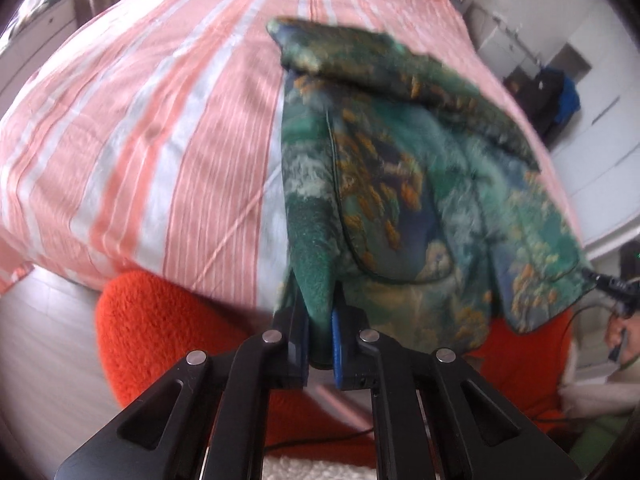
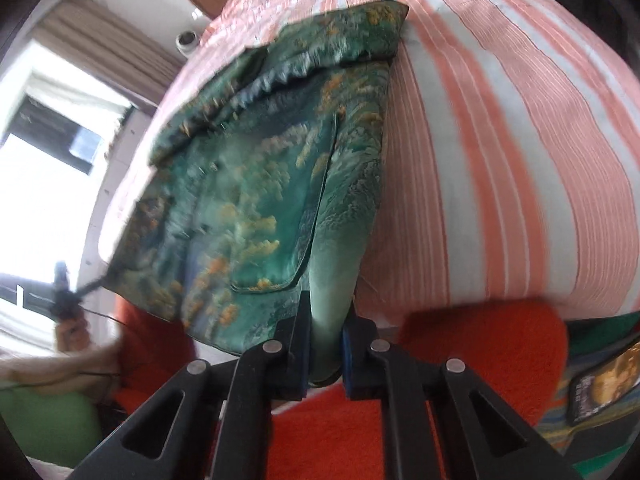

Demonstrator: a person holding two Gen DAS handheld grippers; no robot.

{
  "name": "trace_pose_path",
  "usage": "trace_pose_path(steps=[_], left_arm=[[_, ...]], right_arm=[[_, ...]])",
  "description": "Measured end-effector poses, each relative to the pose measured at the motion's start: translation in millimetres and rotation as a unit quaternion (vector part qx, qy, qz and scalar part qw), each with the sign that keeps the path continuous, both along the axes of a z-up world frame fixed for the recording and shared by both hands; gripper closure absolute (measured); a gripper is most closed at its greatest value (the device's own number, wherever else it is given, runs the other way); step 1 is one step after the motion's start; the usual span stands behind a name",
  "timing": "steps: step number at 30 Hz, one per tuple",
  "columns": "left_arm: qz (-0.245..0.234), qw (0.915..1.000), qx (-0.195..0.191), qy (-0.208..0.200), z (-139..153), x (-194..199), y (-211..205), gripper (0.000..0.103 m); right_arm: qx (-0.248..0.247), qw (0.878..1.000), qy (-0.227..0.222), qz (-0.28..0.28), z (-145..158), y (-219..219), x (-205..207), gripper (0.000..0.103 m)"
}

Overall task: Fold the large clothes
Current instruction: 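Grasp the jacket hem with both grippers side by side, then lift the hem with both grippers, fold it onto the collar, release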

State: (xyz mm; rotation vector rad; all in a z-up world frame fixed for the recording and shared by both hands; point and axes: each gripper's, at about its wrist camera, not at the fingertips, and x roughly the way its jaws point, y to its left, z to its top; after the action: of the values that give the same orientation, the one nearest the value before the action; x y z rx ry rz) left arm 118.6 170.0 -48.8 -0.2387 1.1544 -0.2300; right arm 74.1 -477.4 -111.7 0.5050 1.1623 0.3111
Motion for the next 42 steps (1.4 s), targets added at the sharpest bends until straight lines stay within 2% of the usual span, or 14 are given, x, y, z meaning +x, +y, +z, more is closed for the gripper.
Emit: trace_pose_path(steps=[9, 11, 12, 13, 15, 17, 20, 24, 27, 29, 30, 31, 32, 42], left_arm=[[0.016, 0.9855, -0.006, -0.169, 124, 193, -26, 0.090], [0.023, 0.9810, 0.046, -0.187, 135, 264, -43, 0.065], [0.034, 0.9795, 0.072, -0.185, 134, 286, -49, 0.033], [0.043, 0.9796, 0.093, -0.173, 130, 314, -54, 0.020], [0.046, 0.9828, 0.099, -0.149, 120, 339, -54, 0.021], [0.040, 0.9853, 0.090, -0.140, 113, 346, -48, 0.020], [0.023, 0.9833, 0.106, -0.147, 88, 334, -40, 0.003], [0.011, 0.9858, 0.147, -0.081, 11, 339, -57, 0.003], [0.015, 0.9878, 0.150, -0.039, -34, 345, -57, 0.004], [0.012, 0.9903, 0.135, -0.028, -46, 346, -59, 0.025], [0.008, 0.9931, 0.114, -0.025, -50, 347, -60, 0.066], [0.011, 0.9952, 0.095, -0.017, -50, 347, -62, 0.092], [0.023, 0.9944, 0.102, -0.016, -44, 345, -65, 0.092], [0.059, 0.9704, 0.130, -0.195, 72, 356, -78, 0.096]], right_arm=[[0.052, 0.987, -0.148, -0.036, 113, -41, 177, 0.092], [0.031, 0.985, -0.159, -0.058, 117, -43, 230, 0.092], [0.031, 0.982, -0.166, -0.081, 114, -48, 268, 0.092], [0.041, 0.982, -0.163, -0.091, 107, -52, 289, 0.089], [0.060, 0.979, -0.128, -0.147, 80, -64, 336, 0.069], [0.083, 0.971, -0.118, -0.192, 64, -73, 346, 0.012], [0.096, 0.967, -0.123, -0.203, 54, -79, 346, 0.007], [-0.063, 0.989, -0.085, -0.100, 35, -43, 350, 0.007], [-0.094, 0.992, -0.062, -0.058, 7, -22, 357, 0.007], [-0.100, 0.992, -0.058, -0.048, -5, -10, 364, 0.012], [-0.103, 0.992, -0.061, -0.047, -10, -4, 367, 0.017], [-0.105, 0.991, -0.067, -0.049, -12, 0, 370, 0.044], [-0.122, 0.988, -0.075, -0.055, -12, 6, 372, 0.076], [-0.217, 0.940, -0.243, -0.099, 92, 15, 349, 0.088]])
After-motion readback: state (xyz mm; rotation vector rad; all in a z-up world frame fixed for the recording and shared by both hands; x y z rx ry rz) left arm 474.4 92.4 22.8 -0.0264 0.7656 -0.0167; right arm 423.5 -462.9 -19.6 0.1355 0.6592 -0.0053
